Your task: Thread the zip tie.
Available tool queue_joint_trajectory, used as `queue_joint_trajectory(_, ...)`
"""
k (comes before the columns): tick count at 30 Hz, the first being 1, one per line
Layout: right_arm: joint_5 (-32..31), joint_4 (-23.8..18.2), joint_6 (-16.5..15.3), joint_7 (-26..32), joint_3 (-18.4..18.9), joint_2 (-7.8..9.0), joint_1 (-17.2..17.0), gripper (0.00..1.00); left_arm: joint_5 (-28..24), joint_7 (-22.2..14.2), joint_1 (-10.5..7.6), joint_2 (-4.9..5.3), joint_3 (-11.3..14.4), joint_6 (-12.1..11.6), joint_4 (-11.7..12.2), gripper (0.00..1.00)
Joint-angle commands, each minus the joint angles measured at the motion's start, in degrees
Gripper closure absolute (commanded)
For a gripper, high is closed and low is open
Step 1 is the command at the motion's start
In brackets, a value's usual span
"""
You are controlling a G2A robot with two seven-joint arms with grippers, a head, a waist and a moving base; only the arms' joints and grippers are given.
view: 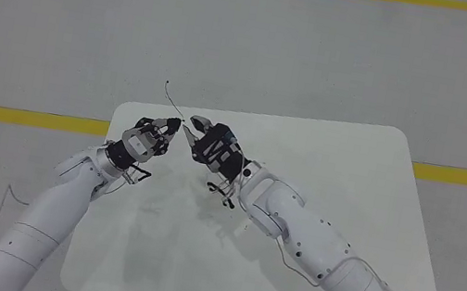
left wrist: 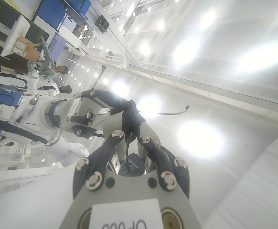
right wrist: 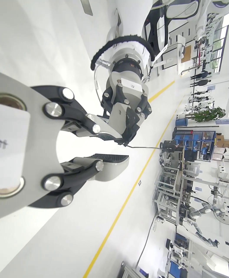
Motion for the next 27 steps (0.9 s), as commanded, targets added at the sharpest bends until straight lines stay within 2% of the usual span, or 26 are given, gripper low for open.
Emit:
queue_joint_trajectory(1, -0.3, 0.0, -0.2, 0.1, 0.2, -0.14, -0.2, 0.84, 0.0, 0.0, 0.00, 0.00, 0.0, 0.0, 0.0, 1.00)
queue_joint_trajectory(22, -2.5, 0.4, -1.7, 0.3, 2.4, -1.95, -1.6, 0.85, 0.0, 0.0, 0.00, 0.00, 0.0, 0.0, 0.0, 1.00)
queue_joint_trajectory(25, -2.7, 0.6, -1.9, 0.3, 2.7, -2.21, -1.6, 0.88, 0.0, 0.0, 0.00, 0.00, 0.0, 0.0, 0.0, 1.00)
queue_joint_trajectory(27, -2.8, 0.8, -2.0, 0.5, 3.0, -2.37, -1.7, 0.95, 0.0, 0.0, 0.00, 0.00, 0.0, 0.0, 0.0, 1.00)
